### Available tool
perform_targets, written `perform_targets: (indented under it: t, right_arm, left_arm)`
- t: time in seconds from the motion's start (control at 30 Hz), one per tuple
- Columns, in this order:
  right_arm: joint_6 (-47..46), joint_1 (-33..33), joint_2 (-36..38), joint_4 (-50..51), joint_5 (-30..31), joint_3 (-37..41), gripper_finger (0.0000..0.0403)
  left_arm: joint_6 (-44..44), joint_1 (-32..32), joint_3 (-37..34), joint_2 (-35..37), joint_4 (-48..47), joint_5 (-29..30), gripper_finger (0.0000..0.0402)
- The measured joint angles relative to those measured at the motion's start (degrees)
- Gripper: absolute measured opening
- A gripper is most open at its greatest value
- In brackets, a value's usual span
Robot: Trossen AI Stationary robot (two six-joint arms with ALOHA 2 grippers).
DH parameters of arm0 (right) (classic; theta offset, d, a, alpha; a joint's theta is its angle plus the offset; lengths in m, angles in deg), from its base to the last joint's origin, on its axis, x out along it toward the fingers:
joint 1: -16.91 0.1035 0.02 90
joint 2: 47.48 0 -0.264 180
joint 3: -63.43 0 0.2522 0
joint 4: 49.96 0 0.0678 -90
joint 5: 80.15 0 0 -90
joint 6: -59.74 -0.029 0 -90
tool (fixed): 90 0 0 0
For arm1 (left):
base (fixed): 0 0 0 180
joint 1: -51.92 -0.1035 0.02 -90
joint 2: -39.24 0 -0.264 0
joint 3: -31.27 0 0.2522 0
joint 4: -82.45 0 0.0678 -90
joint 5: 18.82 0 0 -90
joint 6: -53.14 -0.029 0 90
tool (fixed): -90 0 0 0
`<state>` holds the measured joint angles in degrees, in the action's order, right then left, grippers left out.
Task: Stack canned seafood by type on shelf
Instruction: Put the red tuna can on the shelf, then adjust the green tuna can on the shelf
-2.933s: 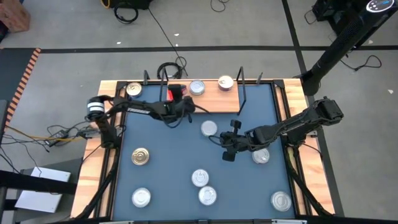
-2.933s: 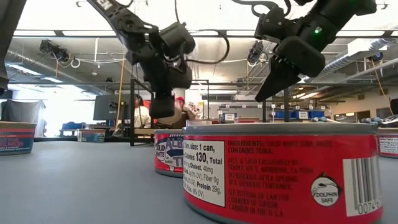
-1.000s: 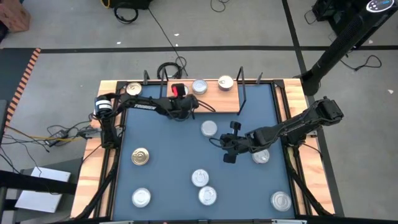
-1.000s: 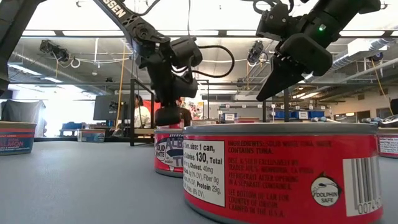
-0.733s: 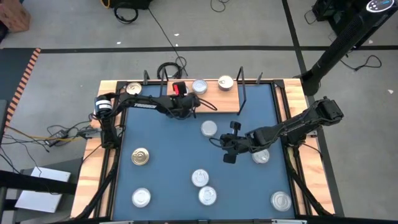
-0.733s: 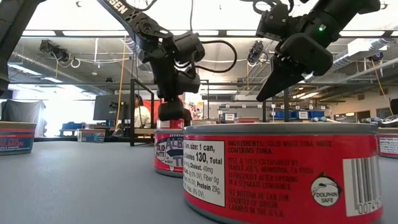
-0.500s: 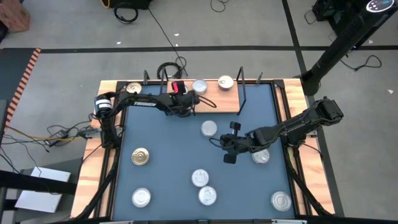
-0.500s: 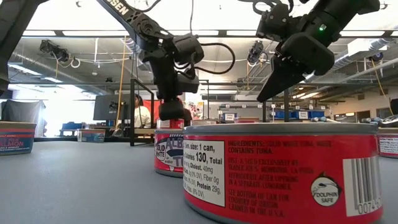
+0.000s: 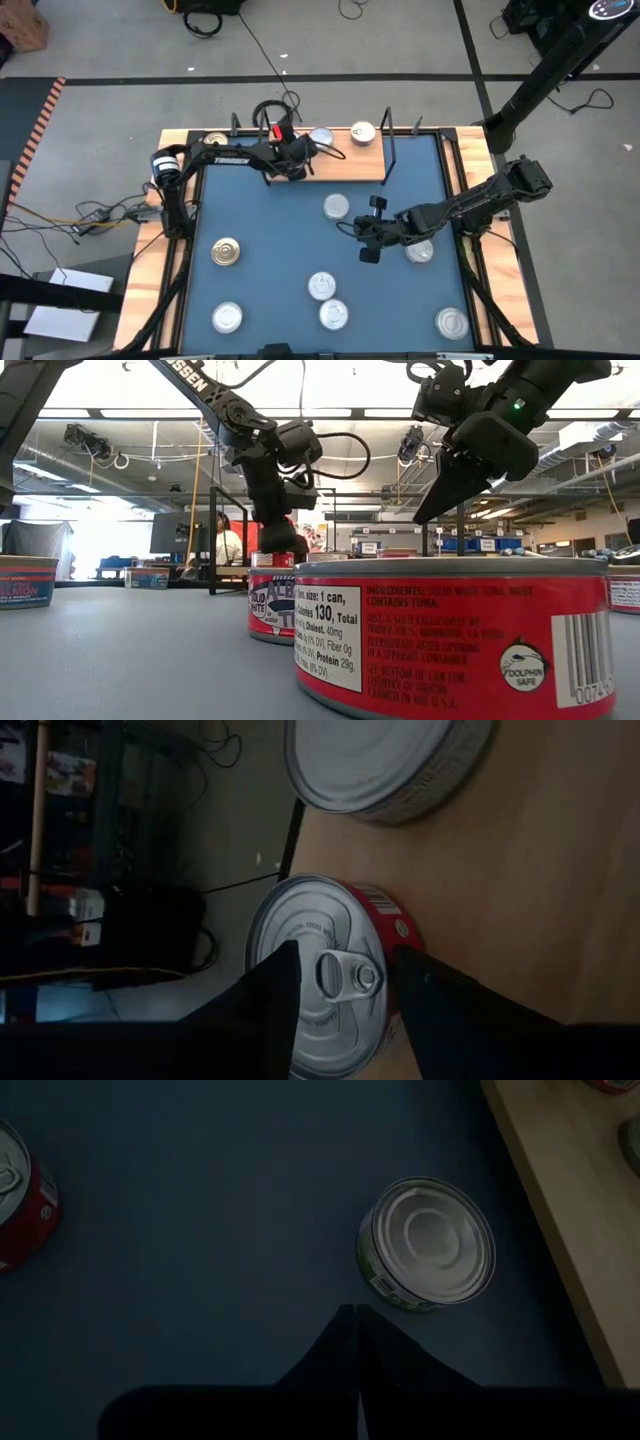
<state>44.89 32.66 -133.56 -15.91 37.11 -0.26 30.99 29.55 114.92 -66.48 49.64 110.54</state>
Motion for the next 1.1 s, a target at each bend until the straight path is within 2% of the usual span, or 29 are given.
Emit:
perform_targets:
  t: [0.2,0.43,0.6,0.93,1.1]
  right_arm:
    - [0.0,0.0,0.0,0.0,0.0,0.0,0.0004]
    - [0.0,0.0,0.0,0.0,-0.1,0.0,0.0004]
    - [0.3,0.0,0.0,0.0,-0.2,0.0,0.0004]
    - [1.7,-0.5,0.0,-0.1,0.2,0.0,0.0002]
    - [2.0,-0.9,0.0,-1.9,0.2,0.0,0.0001]
  left_arm:
    - [-0.1,0.3,0.6,0.0,0.0,-0.1,0.0161]
    - [-0.1,1.5,4.9,0.0,-0.1,-0.3,0.0161]
    - [4.1,1.0,6.9,0.0,1.3,-7.7,0.0154]
    - [7.6,-1.0,6.7,0.0,10.2,-19.5,0.0051]
    - [7.9,-2.9,6.7,0.0,15.2,-28.4,0.0006]
